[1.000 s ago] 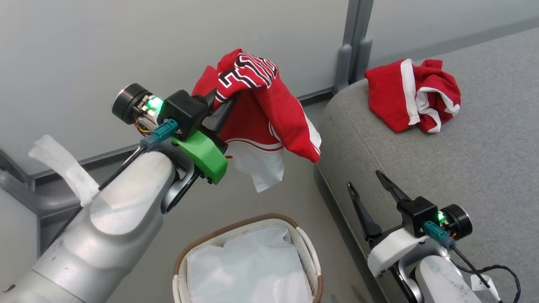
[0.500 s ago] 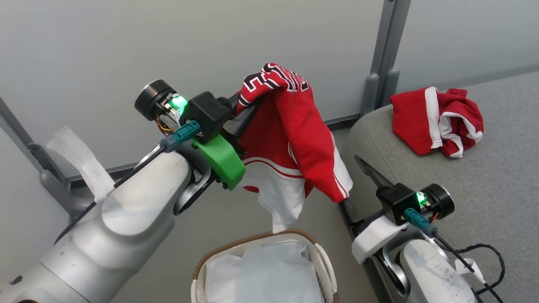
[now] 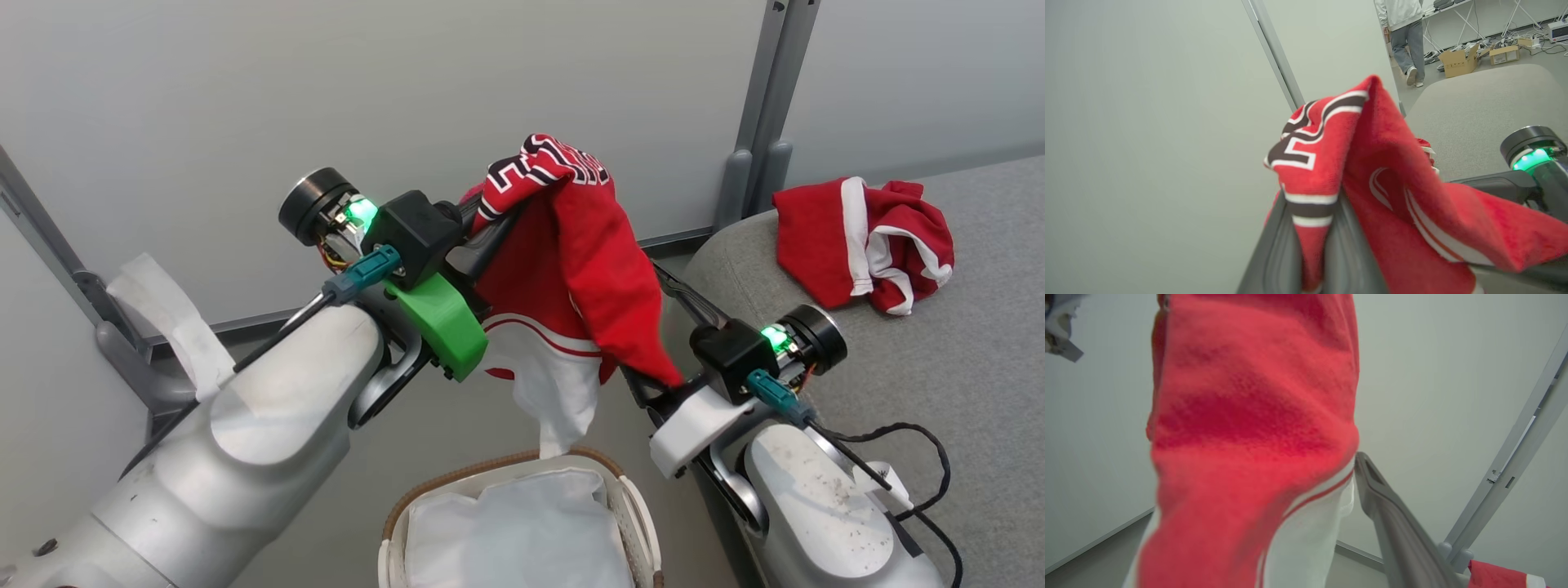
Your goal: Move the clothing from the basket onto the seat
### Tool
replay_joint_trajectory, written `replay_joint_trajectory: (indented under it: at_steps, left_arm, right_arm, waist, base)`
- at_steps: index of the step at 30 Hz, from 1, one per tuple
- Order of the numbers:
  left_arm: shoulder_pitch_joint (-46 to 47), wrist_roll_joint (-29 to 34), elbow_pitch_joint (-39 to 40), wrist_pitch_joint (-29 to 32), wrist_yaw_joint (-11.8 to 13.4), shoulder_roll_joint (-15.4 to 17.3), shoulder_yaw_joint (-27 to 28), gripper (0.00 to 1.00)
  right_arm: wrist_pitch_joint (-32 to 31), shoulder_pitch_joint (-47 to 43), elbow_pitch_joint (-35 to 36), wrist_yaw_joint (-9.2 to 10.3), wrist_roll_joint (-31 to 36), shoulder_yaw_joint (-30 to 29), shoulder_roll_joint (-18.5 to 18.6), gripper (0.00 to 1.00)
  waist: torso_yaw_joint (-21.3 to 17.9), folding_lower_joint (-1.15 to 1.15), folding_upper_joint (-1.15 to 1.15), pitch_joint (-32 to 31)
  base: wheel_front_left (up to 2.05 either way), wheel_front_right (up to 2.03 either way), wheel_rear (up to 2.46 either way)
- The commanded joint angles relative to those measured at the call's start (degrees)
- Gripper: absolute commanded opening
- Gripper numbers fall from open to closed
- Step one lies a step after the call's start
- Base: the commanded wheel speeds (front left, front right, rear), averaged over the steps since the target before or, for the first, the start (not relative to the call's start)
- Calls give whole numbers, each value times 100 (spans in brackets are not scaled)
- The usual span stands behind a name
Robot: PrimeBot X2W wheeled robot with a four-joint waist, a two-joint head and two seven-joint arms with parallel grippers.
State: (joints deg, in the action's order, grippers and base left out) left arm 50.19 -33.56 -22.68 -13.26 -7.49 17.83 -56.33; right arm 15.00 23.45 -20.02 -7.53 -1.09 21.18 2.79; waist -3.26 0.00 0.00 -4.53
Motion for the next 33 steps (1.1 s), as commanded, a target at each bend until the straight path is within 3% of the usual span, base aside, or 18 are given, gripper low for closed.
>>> replay_joint_trajectory:
  at_steps: [1,2,6,7,19,20,25,27,33]
  left_arm:
    - [-120,-45,-11,-38,8,-26,-4,0]
    - [-135,-63,-15,-39,12,-34,0,0]
    - [-229,-114,-38,-86,46,-44,46,0]
    - [-274,-133,-48,-94,59,-39,59,0]
    - [-856,-374,-106,-184,186,-120,279,0]
    - [-945,-412,-105,-194,208,-168,337,29]
    - [-1429,-444,-99,-199,250,-359,619,52]
    - [-1660,-410,-89,-200,257,-432,806,100]
    - [-2388,-211,-173,-195,219,-638,1364,100]
  right_arm:
    - [28,98,-40,8,-52,49,20,76]
    - [28,134,-55,8,-60,70,20,44]
    - [28,207,-73,8,-93,95,20,4]
    - [28,203,-66,8,-98,98,20,1]
    - [28,189,-78,8,-9,-98,19,0]
    - [28,195,-71,8,15,-158,19,0]
    - [28,261,-37,8,144,-434,19,0]
    - [28,287,-10,8,195,-550,19,0]
    - [28,296,49,8,377,-912,19,0]
  waist:
    - [0,0,0,4]
    - [2,0,0,6]
    - [10,0,0,21]
    - [10,0,0,25]
    - [-5,0,0,83]
    - [-5,0,0,92]
    - [-21,0,0,148]
    - [-39,0,0,177]
    - [-122,0,0,245]
  base:
    - [0,0,0]
    - [0,0,0]
    - [0,0,0]
    - [0,0,0]
    - [0,0,0]
    - [0,0,0]
    - [0,0,0]
    - [0,0,0]
    - [0,0,0]
